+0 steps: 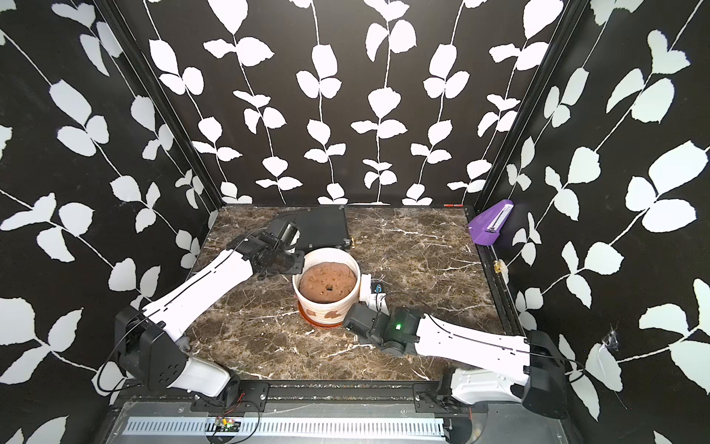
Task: Scrub the dried mud off the ceramic pot
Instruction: Rotate the pot on the tray, then brush off the soil from the pot.
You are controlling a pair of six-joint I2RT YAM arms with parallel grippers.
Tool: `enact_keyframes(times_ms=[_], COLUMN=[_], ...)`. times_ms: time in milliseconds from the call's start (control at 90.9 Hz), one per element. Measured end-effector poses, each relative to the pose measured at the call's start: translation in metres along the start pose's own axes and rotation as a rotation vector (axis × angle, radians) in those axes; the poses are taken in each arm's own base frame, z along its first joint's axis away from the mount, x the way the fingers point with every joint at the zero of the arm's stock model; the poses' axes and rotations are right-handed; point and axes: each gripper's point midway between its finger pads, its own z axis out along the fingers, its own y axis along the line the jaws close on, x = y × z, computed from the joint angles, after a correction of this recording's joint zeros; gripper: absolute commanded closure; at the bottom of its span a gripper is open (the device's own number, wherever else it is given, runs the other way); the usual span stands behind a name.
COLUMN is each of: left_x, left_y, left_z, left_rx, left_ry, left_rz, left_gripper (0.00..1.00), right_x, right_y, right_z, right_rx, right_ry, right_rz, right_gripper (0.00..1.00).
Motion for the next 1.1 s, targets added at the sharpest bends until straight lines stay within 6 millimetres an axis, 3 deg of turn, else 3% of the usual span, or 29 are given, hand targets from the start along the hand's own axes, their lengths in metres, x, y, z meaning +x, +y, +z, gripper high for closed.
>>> enact_keyframes(times_ms=[440,902,1100], left_x=[0.001,0.003,0.005], left_y=[-0.001,-0.001,-0.003], left_z=[0.000,-0.001,-0.002], left_rx=[0.025,0.057,0.075], left_ry=[-0.039,-0.073,-0.072], left_rz=[-0.013,-0.043,-0.064], left_gripper=[1.00,1.00,1.00], right_x=[0.001,0.008,0.001], right_y=[0.002,0.007,-0.004], right_z=[0.003,0.027,0.052], right_rx=[-0.018,-0.022,0.039], right_ry=[-0.002,0.013,0.036], right_rz=[0.015,0.056,0.088], right_gripper=[1.00,1.00,1.00])
